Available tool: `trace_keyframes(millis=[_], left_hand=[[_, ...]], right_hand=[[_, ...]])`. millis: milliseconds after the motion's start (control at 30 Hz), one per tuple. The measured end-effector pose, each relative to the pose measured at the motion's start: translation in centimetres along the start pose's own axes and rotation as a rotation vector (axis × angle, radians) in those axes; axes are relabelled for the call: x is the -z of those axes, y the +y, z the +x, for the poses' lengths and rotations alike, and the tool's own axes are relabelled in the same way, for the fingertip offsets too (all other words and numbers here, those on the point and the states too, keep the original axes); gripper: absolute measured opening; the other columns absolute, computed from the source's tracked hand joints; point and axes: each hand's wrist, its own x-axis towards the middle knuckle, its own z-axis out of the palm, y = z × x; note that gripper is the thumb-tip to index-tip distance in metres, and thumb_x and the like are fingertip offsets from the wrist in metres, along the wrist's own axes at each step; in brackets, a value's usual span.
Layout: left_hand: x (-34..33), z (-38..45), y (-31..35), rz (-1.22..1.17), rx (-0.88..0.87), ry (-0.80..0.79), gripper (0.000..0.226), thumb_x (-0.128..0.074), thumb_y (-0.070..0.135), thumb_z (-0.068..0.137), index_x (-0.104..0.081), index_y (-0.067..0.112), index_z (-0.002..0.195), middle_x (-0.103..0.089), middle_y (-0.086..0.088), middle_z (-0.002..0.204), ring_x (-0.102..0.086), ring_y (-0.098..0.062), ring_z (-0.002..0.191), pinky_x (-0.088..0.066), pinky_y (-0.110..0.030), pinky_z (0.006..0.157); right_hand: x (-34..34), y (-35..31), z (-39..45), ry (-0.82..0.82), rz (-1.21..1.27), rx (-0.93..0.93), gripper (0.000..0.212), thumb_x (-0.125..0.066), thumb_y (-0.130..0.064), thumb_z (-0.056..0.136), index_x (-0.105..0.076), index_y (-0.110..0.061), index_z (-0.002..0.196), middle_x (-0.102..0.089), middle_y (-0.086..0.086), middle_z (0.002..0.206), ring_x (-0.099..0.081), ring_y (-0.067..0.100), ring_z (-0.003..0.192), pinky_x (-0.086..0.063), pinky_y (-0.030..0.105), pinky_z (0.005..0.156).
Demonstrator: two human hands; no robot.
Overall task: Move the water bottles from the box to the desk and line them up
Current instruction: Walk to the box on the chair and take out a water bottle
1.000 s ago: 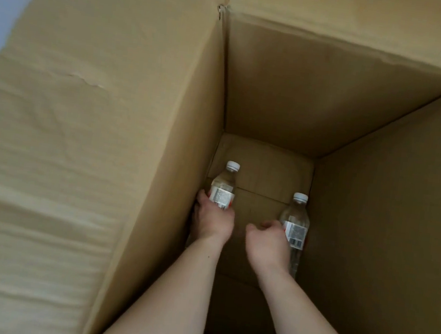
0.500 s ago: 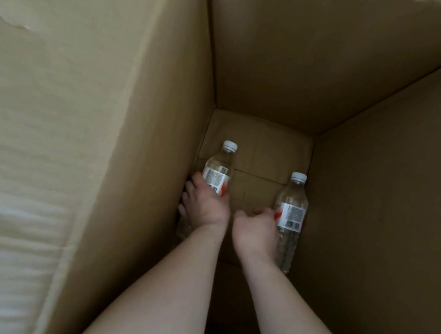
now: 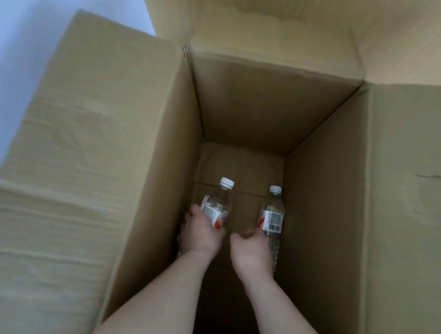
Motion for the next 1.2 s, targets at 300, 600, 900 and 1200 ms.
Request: trace_keyframes(millis=[300, 600, 900, 1200], left_hand=[[7.1, -8.0, 1.0, -0.138, -0.103, -0.054, 0.059, -0.082, 0.026, 0.081, -0.036, 0.021, 0.119, -0.060, -0.004, 0.117, -0.064, -0.028, 0.107, -0.055, -0.042, 0.088], [9.9, -13.8, 0.4, -0.282, -0.213, -0.013, 0.071, -0.086, 0.028, 0.079, -0.036, 0.026, 0.130, -0.059, 0.004, 0.117, -0.062, -0.014, 0.102, -0.054, -0.031, 0.090], [11.6, -19.2, 1.2, -0.394, -0.296, 0.074, 0.074, -0.088, 0.031, 0.077, -0.035, 0.027, 0.129, -0.059, 0.004, 0.119, -0.063, -0.014, 0.105, -0.055, -0.034, 0.094], [15.2, -23.8, 0.1, -0.507, -0.390, 0.070, 0.074, -0.089, 0.027, 0.075, -0.040, 0.027, 0.131, -0.057, 0.011, 0.111, -0.063, -0.011, 0.101, -0.051, -0.020, 0.077]], right_hand=[[4.4, 0.8, -7.4, -0.158, 0.049, 0.144, 0.037, -0.057, -0.027, 0.097, -0.054, -0.020, 0.134, -0.063, -0.001, 0.116, -0.062, 0.016, 0.104, -0.054, 0.037, 0.095], [8.1, 0.8, -10.7, -0.129, -0.012, 0.279, 0.039, -0.057, -0.029, 0.096, -0.055, -0.019, 0.134, -0.066, 0.003, 0.116, -0.064, 0.017, 0.103, -0.055, 0.036, 0.094], [10.8, 1.1, -14.5, -0.144, -0.019, 0.400, 0.038, -0.056, -0.027, 0.099, -0.052, -0.018, 0.136, -0.062, 0.002, 0.126, -0.061, 0.017, 0.112, -0.052, 0.029, 0.093], [12.2, 2.3, -18.4, -0.086, 0.133, 0.423, 0.036, -0.057, -0.030, 0.099, -0.053, -0.024, 0.134, -0.061, -0.003, 0.121, -0.061, 0.015, 0.110, -0.054, 0.033, 0.095]])
